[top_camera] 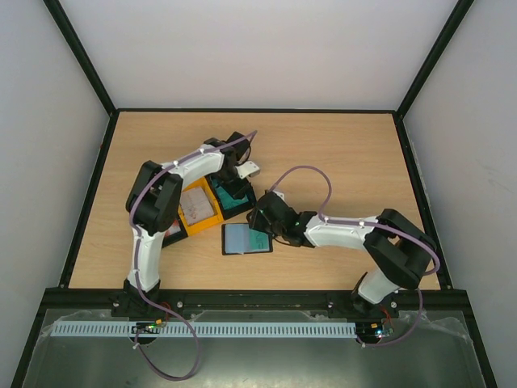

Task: Put the credit cards into the card holder
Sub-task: Pick up the credit card from the storage box.

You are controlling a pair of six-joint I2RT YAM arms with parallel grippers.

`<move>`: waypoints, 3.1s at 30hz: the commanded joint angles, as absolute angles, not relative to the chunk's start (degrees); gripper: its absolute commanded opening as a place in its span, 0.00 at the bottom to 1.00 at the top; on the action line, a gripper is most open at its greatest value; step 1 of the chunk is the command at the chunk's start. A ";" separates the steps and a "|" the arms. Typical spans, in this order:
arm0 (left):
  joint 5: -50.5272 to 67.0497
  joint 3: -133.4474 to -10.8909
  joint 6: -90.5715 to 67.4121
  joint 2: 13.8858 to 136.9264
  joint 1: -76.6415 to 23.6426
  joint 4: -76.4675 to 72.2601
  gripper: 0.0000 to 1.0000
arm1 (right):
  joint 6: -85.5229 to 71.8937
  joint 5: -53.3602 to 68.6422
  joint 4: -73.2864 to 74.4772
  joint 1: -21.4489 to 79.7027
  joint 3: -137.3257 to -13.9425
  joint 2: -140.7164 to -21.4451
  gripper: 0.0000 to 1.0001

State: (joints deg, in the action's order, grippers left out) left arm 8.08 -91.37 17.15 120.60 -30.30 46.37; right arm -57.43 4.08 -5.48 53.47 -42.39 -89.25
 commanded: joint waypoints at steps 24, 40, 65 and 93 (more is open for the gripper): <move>15.83 -92.02 18.75 115.71 -29.27 52.32 0.21 | -55.48 -2.10 -3.67 53.09 -47.36 -95.72 0.40; 11.04 -87.61 14.47 113.18 -29.71 49.19 0.34 | -56.35 -1.33 -5.25 52.84 -44.57 -93.93 0.40; 14.45 -88.67 15.01 117.66 -29.77 48.34 0.22 | -56.25 -1.34 -4.69 52.87 -44.92 -94.33 0.40; 16.97 -82.05 13.98 108.24 -33.38 49.22 0.24 | -57.21 -1.93 -4.70 52.84 -43.75 -93.57 0.40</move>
